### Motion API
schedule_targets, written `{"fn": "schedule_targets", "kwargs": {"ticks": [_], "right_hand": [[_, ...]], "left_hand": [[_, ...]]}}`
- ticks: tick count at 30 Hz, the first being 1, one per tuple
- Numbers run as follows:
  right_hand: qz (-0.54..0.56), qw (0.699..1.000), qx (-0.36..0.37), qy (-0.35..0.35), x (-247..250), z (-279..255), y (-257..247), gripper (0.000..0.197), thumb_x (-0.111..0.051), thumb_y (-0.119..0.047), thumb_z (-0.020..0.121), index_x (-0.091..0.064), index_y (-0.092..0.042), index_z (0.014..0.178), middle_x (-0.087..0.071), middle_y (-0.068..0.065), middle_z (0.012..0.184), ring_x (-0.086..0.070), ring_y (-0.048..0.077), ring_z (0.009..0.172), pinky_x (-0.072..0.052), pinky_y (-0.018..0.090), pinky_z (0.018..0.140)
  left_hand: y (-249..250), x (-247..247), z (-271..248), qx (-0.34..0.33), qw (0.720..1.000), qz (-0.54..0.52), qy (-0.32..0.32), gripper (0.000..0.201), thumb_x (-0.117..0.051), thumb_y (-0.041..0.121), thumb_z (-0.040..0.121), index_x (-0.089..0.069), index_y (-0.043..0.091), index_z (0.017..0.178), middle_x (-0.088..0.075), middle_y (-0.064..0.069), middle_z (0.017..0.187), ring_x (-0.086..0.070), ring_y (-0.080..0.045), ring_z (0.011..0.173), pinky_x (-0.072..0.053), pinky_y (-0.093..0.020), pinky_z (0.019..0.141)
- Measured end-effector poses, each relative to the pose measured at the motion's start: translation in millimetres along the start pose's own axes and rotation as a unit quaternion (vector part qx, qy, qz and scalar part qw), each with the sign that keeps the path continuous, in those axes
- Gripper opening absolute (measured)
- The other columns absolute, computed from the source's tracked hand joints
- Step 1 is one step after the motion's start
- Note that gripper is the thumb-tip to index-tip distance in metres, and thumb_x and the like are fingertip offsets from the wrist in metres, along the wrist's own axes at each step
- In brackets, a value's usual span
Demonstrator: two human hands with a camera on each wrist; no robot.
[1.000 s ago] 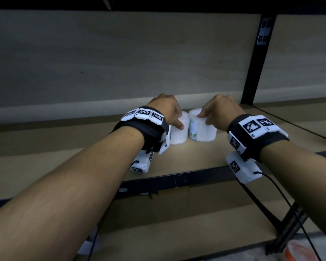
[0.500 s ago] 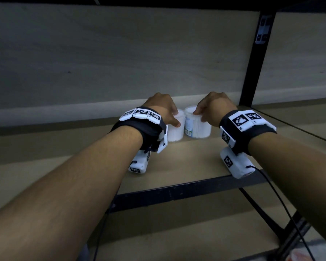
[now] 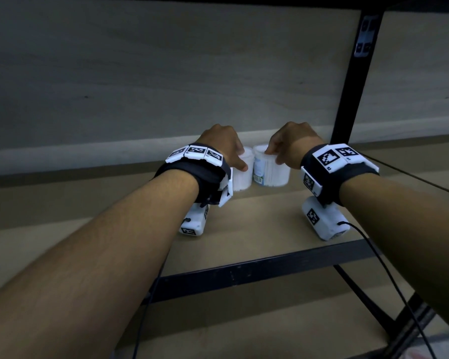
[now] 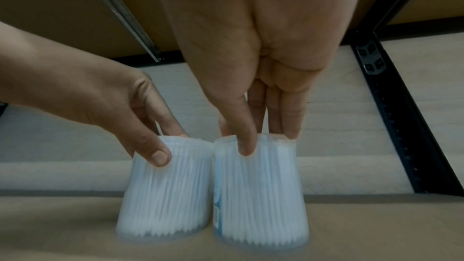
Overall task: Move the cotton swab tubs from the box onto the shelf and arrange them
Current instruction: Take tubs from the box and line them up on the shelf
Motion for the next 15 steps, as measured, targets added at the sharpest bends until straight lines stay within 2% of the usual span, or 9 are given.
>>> {"fn": "schedule_targets", "kwargs": {"ticks": [5, 6, 8, 11, 13, 15], "right_hand": [[-0.016, 1.0, 0.012, -0.011, -1, -1, -2, 0.037, -0.072, -0.002, 0.077, -0.064, -0.038, 0.069, -0.066, 0.0, 0.115, -0.064, 0.022, 0.1, -0.053, 0.031, 0.089], [-0.018, 1.0, 0.016, -0.015, 0, -4, -3, 0.036, -0.069, -0.002, 0.08, -0.067, -0.038, 0.075, -0.066, 0.0, 0.117, -0.063, 0.022, 0.102, -0.053, 0.03, 0.09], [-0.027, 0.999, 0.02, -0.034, 2, -11, -3, 0.035, -0.064, -0.005, 0.085, -0.072, -0.035, 0.1, -0.063, -0.002, 0.125, -0.061, 0.022, 0.11, -0.05, 0.03, 0.096], [-0.041, 0.997, 0.031, -0.062, 3, -29, -3, 0.047, -0.066, -0.015, 0.089, -0.059, -0.032, 0.132, -0.054, -0.003, 0.139, -0.053, 0.021, 0.123, -0.042, 0.026, 0.101], [-0.052, 0.996, 0.047, -0.048, 7, -41, -3, 0.058, -0.068, -0.025, 0.088, -0.048, -0.033, 0.141, -0.046, -0.003, 0.146, -0.046, 0.021, 0.13, -0.038, 0.028, 0.103], [-0.032, 0.997, 0.054, -0.034, 13, -56, -3, 0.062, -0.07, -0.028, 0.087, -0.045, -0.031, 0.144, -0.046, -0.001, 0.147, -0.046, 0.022, 0.13, -0.037, 0.029, 0.104]], "left_hand": [[1, -1, -2, -0.005, 1.0, 0.003, -0.01, 0.056, -0.085, 0.042, 0.07, -0.072, 0.02, 0.119, -0.068, 0.001, 0.124, -0.063, -0.018, 0.113, -0.05, -0.029, 0.097], [1, 0, -4, -0.006, 1.0, 0.005, -0.016, 0.058, -0.085, 0.041, 0.071, -0.071, 0.019, 0.123, -0.067, 0.001, 0.126, -0.062, -0.018, 0.114, -0.049, -0.027, 0.097], [1, -2, -6, -0.008, 0.999, 0.007, -0.04, 0.068, -0.083, 0.043, 0.073, -0.063, 0.02, 0.133, -0.061, 0.002, 0.135, -0.058, -0.017, 0.121, -0.044, -0.022, 0.097], [2, -6, -20, 0.006, 0.995, -0.005, -0.095, 0.09, -0.083, 0.046, 0.072, -0.041, 0.023, 0.15, -0.042, 0.005, 0.152, -0.044, -0.016, 0.135, -0.033, -0.018, 0.094], [7, -2, -30, 0.001, 0.996, -0.012, -0.093, 0.093, -0.08, 0.046, 0.075, -0.034, 0.026, 0.153, -0.034, 0.005, 0.156, -0.037, -0.017, 0.14, -0.032, -0.02, 0.097], [16, 7, -44, -0.019, 0.998, -0.004, -0.065, 0.086, -0.077, 0.044, 0.079, -0.036, 0.026, 0.152, -0.035, 0.005, 0.156, -0.035, -0.016, 0.141, -0.033, -0.024, 0.106]]}}
Point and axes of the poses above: each hand's wrist, its own z-axis towards the middle knuckle, its own x-axis out of the back of the hand, y = z × x, the point moved 8 cm from there along z, towards the middle knuckle
